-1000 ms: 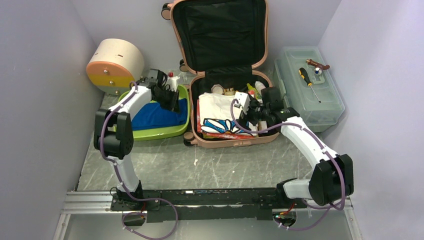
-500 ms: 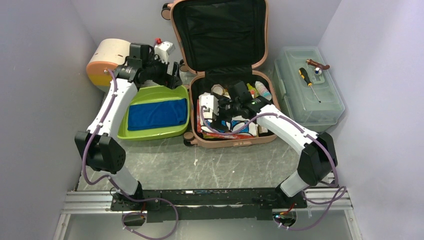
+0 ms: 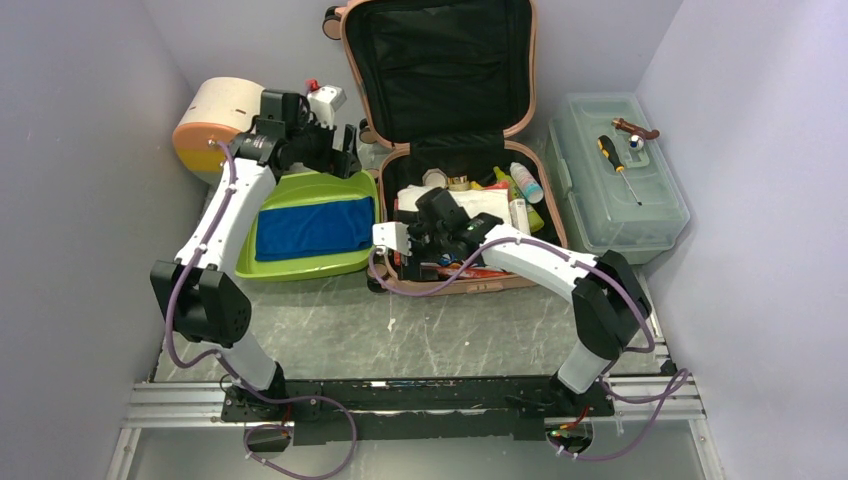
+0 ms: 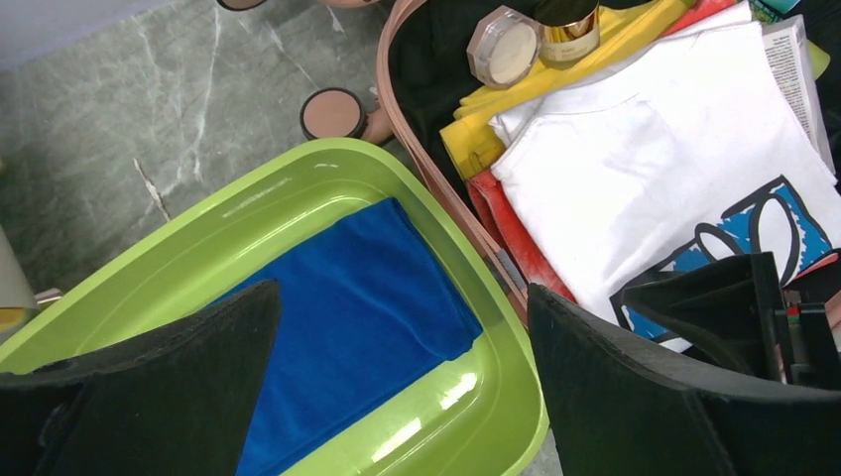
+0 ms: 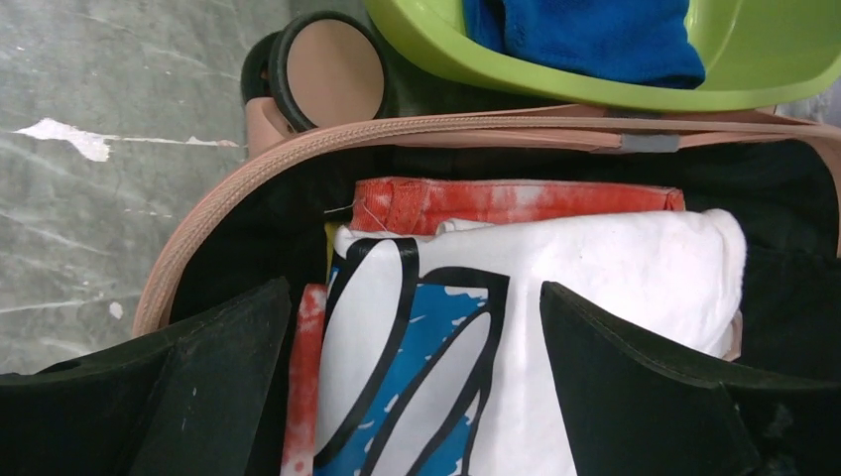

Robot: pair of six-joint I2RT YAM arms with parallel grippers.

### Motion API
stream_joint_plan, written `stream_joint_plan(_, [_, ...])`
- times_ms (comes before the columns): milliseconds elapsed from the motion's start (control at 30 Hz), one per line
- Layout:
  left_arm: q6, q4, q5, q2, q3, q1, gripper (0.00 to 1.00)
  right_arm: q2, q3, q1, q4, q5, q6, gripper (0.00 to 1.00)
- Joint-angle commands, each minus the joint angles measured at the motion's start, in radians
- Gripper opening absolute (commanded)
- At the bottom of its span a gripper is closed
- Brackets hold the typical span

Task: Open, take out, and arrange the luggage
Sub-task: Pick up the clothes from the opened luggage.

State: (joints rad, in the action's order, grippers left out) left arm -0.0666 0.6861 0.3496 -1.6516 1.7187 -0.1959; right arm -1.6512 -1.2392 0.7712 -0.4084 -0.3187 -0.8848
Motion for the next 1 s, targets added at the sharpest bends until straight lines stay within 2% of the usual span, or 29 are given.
stream_joint_plan(0, [0.058, -0.018, 0.009, -0.044, 0.020, 0.006, 1.00, -0.010, 0.040, 0.020, 0.136, 0.104, 0.030, 1.00])
stream_joint_plan(233, [0.149, -0.063, 0.041, -0.075, -0.032, 0.016, 0.99, -0.018, 0.103, 0.036, 0.254, 0.162, 0.041, 0.99])
stream_joint_plan(300, [0.181, -0.077, 0.063, -0.084, -0.048, 0.018, 0.98, -0.026, 0.107, 0.036, 0.279, 0.184, 0.054, 0.94])
stream_joint_plan(433, [0.225, -0.083, 0.111, -0.106, -0.057, 0.018, 0.97, -0.011, 0.099, 0.034, 0.283, 0.179, 0.082, 0.67])
stream_joint_plan(533, [0.254, -0.101, 0.147, -0.111, -0.071, 0.018, 0.98, 0.003, 0.071, 0.030, 0.245, 0.156, 0.100, 0.38])
stream_joint_plan(567, [0.264, -0.107, 0.164, -0.111, -0.075, 0.018, 0.98, 0.008, 0.058, -0.049, 0.223, 0.142, 0.105, 0.28])
stream_joint_plan(600, [0.275, -0.113, 0.184, -0.110, -0.083, 0.018, 0.98, 0.015, 0.055, 0.011, 0.216, 0.131, 0.111, 0.23])
stream_joint_plan(767, [0.321, -0.138, 0.242, -0.104, -0.112, 0.012, 0.98, 0.054, 0.059, -0.021, 0.190, 0.042, 0.139, 0.20])
stream_joint_plan(867, [0.351, -0.150, 0.260, -0.098, -0.127, 0.000, 0.98, 0.070, 0.058, -0.057, 0.189, 0.004, 0.157, 0.13])
stream_joint_plan(967, [0.387, -0.164, 0.288, -0.094, -0.129, -0.012, 0.98, 0.084, 0.044, -0.093, 0.171, -0.057, 0.175, 0.14])
